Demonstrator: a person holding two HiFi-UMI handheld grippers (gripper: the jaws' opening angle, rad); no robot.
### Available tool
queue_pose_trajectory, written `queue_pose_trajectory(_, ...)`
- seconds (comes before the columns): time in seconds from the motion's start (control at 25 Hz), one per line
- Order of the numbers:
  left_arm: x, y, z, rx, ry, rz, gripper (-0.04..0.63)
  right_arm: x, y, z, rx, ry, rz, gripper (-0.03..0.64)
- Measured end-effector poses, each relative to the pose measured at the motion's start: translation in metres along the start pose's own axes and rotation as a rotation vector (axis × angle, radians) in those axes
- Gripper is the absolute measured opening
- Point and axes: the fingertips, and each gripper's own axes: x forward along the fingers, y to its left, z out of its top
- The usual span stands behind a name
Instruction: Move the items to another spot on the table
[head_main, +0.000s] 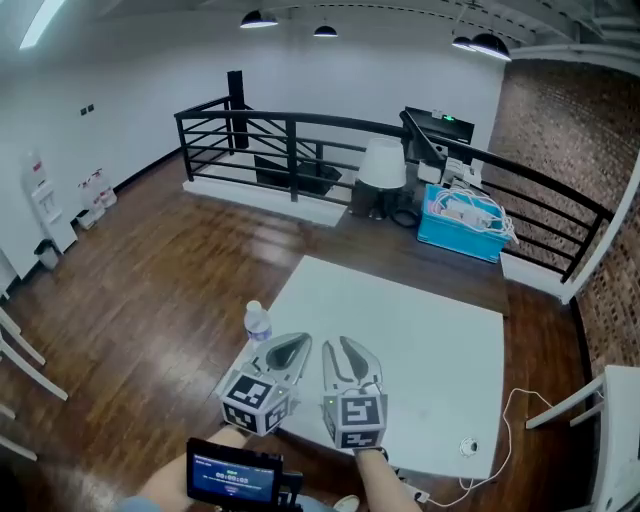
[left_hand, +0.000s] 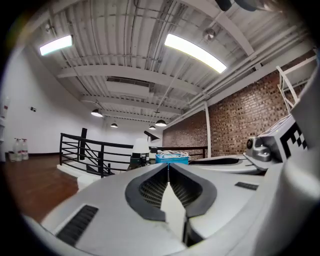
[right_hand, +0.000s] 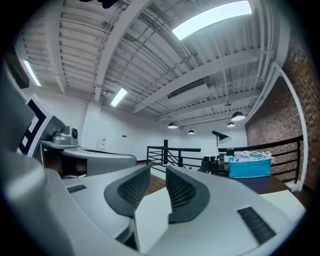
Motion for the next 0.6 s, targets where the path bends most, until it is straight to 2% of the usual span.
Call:
queue_pose_trajectory(0.2, -0.025, 0.045, -0.011, -0.012, 0.004, 0.087, 0.021, 0.034, 0.045, -0.016, 0.013, 0.038, 0.105, 0.156)
queue_pose_trajectory(0.44, -0.057, 0.096, -0.021, -0.033, 0.004, 0.196, 0.021, 0.065, 0.093, -0.026, 0.029, 0.062, 0.19, 0.179)
queue_pose_trajectory(0.6, -0.075, 0.119, -0.031, -0.043, 0.015, 0.239, 0.021, 0.079, 0.116, -0.04, 0.034, 0.086, 0.22, 0.201)
